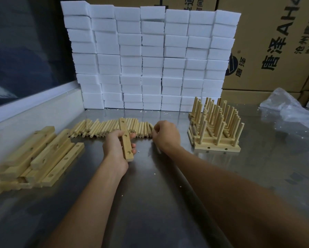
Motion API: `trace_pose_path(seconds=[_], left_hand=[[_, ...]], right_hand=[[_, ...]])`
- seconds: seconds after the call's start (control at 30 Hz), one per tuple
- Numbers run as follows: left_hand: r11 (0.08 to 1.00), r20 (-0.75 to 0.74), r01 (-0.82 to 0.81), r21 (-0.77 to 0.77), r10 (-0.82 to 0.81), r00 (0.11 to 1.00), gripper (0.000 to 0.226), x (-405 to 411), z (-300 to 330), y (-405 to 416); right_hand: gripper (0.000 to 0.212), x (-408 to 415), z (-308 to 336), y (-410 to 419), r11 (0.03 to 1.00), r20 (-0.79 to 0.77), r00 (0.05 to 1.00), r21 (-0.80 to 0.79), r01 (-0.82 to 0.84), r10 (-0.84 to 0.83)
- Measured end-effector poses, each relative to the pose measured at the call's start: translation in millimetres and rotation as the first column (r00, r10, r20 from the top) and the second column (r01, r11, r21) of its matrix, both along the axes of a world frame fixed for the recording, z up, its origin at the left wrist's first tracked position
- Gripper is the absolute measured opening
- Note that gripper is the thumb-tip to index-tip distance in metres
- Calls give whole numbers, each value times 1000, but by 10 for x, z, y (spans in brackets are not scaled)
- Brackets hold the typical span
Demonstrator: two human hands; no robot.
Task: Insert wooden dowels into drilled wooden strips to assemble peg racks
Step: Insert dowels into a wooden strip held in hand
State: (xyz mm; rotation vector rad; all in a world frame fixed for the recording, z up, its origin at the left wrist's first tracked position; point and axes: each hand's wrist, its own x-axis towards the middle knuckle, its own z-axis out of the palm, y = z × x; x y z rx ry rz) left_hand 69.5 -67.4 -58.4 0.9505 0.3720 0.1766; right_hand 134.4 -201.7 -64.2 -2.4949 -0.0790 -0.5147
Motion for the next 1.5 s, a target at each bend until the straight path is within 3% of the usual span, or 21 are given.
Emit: trace_pose_path(seconds=[0.17, 0.33, 0.43, 0.53, 0.83, 1.03, 1.5], left_hand=[[994, -7, 7, 107, -6, 1000, 13, 16, -24, -6], [983, 5, -8, 183, 7, 1000, 8, 21, -32, -29], [970, 20, -1, 243, -4, 1000, 6, 17, -40, -68], [974, 66, 17, 224, -33, 997, 8, -20, -29, -115], [980, 137, 77, 184, -103, 985, 14, -82, -30, -190], [988, 142, 46, 149, -68, 988, 24, -78, -52, -175], [983, 169, 30, 183, -62, 984, 21, -39, -69, -165]], right_hand=[[19, -74, 41, -142, 927, -18, 996, 364, 85, -84], [16, -267, 70, -365, 655, -69, 998, 754, 46, 9], [8, -431, 108, -480, 495, -60, 995, 869, 13, 81], [2, -584, 98, -540, 429, -50, 976, 902, -47, 212], [10, -768, 17, -523, 548, -16, 944, 817, -178, 330], [13, -784, -39, -486, 711, 58, 964, 664, -232, 261], [8, -742, -71, -533, 646, 168, 969, 723, -247, 182]])
